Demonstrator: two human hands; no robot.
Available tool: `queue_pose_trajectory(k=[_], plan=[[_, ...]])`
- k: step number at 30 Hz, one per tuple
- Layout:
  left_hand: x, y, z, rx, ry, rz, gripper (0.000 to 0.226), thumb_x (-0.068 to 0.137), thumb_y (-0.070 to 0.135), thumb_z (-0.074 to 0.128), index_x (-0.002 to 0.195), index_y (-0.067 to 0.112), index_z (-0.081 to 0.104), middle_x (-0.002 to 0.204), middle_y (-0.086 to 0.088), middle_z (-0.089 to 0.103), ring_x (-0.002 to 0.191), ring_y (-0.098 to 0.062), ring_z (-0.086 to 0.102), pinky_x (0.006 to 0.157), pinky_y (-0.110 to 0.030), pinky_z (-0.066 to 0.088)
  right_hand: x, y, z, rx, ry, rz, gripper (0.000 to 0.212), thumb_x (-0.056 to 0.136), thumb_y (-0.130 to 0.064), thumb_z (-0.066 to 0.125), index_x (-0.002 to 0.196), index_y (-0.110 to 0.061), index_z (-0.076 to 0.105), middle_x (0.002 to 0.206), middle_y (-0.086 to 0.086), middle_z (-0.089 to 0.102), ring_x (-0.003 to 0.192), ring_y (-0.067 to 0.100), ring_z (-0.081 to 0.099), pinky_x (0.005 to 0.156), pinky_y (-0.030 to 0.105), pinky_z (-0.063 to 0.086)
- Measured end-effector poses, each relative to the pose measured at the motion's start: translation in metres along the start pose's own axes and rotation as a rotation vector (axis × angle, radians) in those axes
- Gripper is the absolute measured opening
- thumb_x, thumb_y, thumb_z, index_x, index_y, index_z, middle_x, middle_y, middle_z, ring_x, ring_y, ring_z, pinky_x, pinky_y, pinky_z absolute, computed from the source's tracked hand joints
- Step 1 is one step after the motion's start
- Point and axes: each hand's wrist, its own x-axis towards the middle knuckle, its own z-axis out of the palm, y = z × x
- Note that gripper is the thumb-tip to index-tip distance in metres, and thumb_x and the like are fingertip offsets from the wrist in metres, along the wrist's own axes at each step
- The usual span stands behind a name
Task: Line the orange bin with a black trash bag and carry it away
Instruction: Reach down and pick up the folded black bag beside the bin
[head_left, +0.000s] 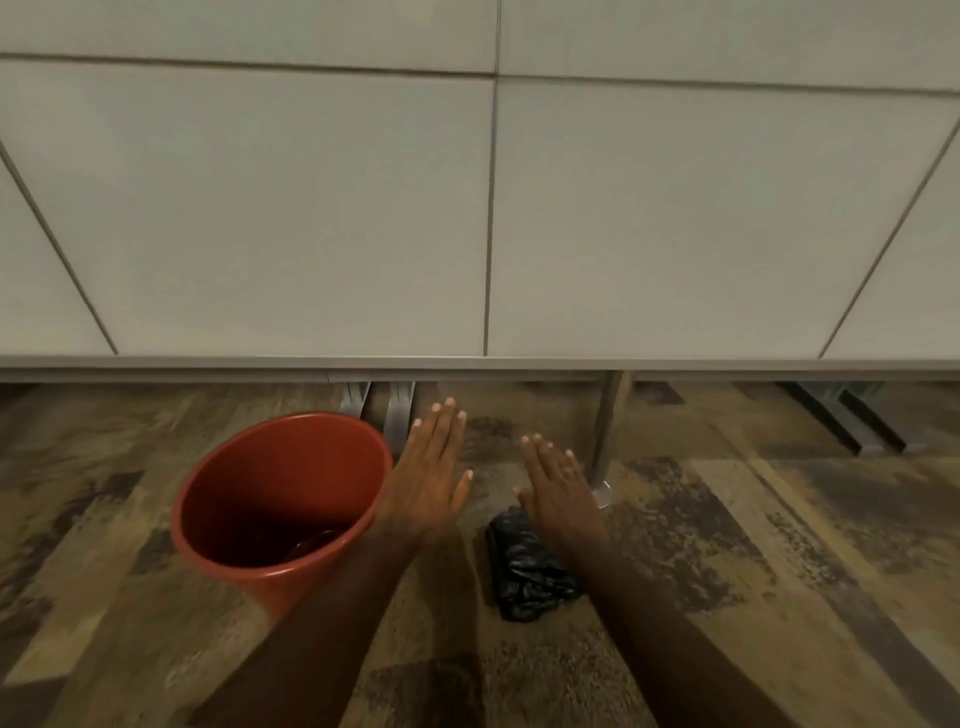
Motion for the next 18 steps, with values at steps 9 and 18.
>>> queue_pose_trajectory(k=[9, 18], plan=[[-0.023, -0.023, 0.055, -0.049, -0.098, 0.023, 0.072, 0.101, 0.044, 0.030, 0.160, 0.014, 0.001, 0.169, -0.007, -0.007, 0.156, -0.019, -0.008, 0.126, -0.037, -0.002, -0.014, 0.013, 0.123, 0.047, -0.482, 0.144, 0.045, 0.090, -0.038, 0.055, 0.135, -0.034, 0.056, 0.162, 0.006, 0.026, 0.150, 0.028, 0.017, 0.123, 0.047, 0.015], [-0.034, -0.033, 0.086, -0.075, -0.164, 0.058, 0.068, 0.101, 0.040, 0.031, 0.160, 0.013, 0.009, 0.168, -0.006, -0.003, 0.155, -0.019, -0.006, 0.125, -0.039, -0.006, -0.014, 0.016, 0.153, 0.020, -0.635, 0.230, 0.054, 0.092, -0.029, 0.058, 0.143, -0.013, 0.048, 0.163, 0.009, 0.020, 0.150, 0.031, 0.016, 0.122, 0.048, 0.014]])
